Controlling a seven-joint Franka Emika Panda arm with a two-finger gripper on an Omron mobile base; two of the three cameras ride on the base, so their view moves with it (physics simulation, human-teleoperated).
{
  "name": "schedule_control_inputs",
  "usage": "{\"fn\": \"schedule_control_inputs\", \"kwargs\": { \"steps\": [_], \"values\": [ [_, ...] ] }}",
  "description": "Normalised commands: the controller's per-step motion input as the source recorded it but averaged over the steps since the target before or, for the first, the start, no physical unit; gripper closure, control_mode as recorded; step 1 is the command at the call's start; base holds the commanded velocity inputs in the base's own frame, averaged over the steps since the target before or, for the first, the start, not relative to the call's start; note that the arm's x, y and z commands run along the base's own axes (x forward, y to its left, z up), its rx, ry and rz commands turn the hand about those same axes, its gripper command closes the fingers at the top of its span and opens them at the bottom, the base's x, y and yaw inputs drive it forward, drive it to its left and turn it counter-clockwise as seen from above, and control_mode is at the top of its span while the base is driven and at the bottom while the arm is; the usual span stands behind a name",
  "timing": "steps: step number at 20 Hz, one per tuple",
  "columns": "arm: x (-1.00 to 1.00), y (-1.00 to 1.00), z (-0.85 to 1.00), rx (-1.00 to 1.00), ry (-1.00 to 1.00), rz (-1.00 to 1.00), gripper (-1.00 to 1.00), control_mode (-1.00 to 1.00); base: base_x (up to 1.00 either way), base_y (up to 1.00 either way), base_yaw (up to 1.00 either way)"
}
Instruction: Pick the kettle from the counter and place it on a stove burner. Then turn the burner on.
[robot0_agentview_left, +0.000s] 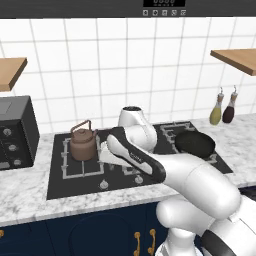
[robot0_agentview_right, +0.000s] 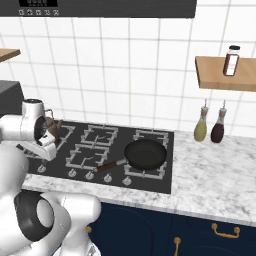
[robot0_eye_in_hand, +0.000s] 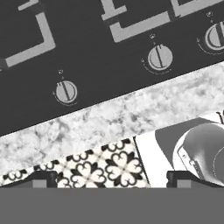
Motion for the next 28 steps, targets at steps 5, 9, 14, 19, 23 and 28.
{"fn": "schedule_control_inputs", "kwargs": {
  "steps": [5,9,14,19,23,28],
  "values": [
    [0.60,0.71,-0.73,-0.10,0.03,0.03,-1.00,-1.00,0.00,0.00,0.00],
    [0.94,0.51,-0.64,-0.14,0.00,0.00,-1.00,-1.00,0.00,0.00,0.00],
    [0.51,0.02,-0.37,-0.08,-0.03,-0.01,-1.00,-1.00,0.00,0.00,0.00],
    [0.13,0.14,-0.26,-0.02,-0.03,0.01,-1.00,-1.00,0.00,0.00,0.00],
    [-0.04,0.14,-0.29,0.00,0.00,0.03,-1.00,-1.00,0.00,0.00,0.00],
    [0.00,0.02,-0.16,0.00,-0.01,0.00,-1.00,-1.00,0.00,0.00,0.00]
  ]
}}
